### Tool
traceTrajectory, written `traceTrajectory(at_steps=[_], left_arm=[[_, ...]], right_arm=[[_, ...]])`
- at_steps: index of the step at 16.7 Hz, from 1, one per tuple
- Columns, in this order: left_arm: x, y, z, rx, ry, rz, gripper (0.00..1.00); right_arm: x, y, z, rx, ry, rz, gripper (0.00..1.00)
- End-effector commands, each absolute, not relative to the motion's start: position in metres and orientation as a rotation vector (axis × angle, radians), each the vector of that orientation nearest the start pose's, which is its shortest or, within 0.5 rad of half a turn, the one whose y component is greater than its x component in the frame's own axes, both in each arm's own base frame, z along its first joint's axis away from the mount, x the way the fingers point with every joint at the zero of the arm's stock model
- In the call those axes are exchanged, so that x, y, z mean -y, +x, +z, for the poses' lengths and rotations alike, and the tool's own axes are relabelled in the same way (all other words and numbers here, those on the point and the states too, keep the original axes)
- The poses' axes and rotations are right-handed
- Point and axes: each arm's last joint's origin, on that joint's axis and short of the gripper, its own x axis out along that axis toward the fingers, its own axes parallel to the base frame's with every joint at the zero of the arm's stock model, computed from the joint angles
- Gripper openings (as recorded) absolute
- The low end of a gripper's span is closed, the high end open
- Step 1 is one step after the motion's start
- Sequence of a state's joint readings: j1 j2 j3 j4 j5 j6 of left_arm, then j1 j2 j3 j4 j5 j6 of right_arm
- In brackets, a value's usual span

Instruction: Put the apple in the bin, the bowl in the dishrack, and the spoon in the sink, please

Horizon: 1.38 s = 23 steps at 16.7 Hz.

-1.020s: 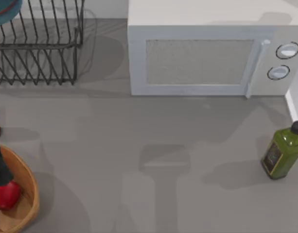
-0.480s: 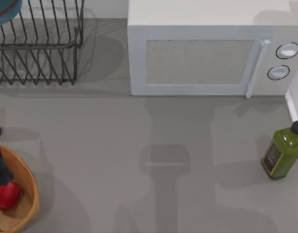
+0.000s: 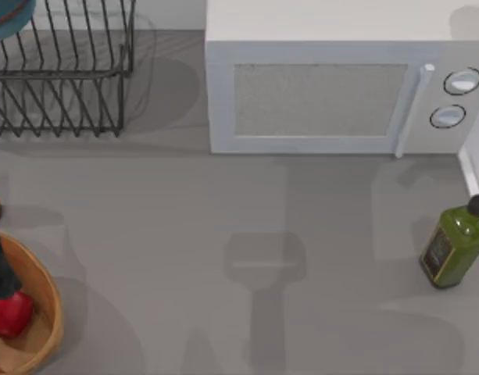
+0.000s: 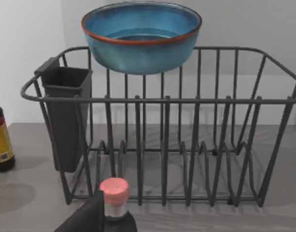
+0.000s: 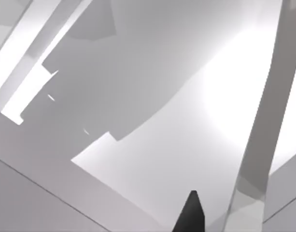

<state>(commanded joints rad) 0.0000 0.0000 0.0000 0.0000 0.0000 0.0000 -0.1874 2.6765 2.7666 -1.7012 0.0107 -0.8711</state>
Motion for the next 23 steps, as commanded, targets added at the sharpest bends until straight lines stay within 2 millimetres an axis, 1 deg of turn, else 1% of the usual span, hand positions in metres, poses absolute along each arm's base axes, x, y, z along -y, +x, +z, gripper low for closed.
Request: traceTrajectory(at_steps=[1, 4, 5, 9, 11, 17, 23], left_arm=[[0.001, 0.106, 0.16, 0.0, 0.0, 0.0, 1.0], [0.001, 0.106, 0.16, 0.0, 0.0, 0.0, 1.0], [0.001, 0.106, 0.16, 0.0, 0.0, 0.0, 1.0], [0.001, 0.106, 0.16, 0.0, 0.0, 0.0, 1.0], [0.001, 0.106, 0.16, 0.0, 0.0, 0.0, 1.0], [0.001, 0.106, 0.16, 0.0, 0.0, 0.0, 1.0], [0.001, 0.106, 0.16, 0.0, 0.0, 0.0, 1.0]], right_arm=[[0.089, 0.489, 0.199, -1.542, -0.527, 0.558, 0.0], [0.087, 0.49, 0.2, -1.524, -0.534, 0.548, 0.0], [0.087, 0.491, 0.197, -1.52, -0.536, 0.546, 0.0], [0.084, 0.491, 0.169, -1.552, -0.526, 0.566, 0.0], [0.083, 0.491, 0.159, -1.549, -0.528, 0.566, 0.0], [0.082, 0.491, 0.157, -1.537, -0.534, 0.563, 0.0], [0.082, 0.491, 0.157, -1.537, -0.534, 0.563, 0.45]])
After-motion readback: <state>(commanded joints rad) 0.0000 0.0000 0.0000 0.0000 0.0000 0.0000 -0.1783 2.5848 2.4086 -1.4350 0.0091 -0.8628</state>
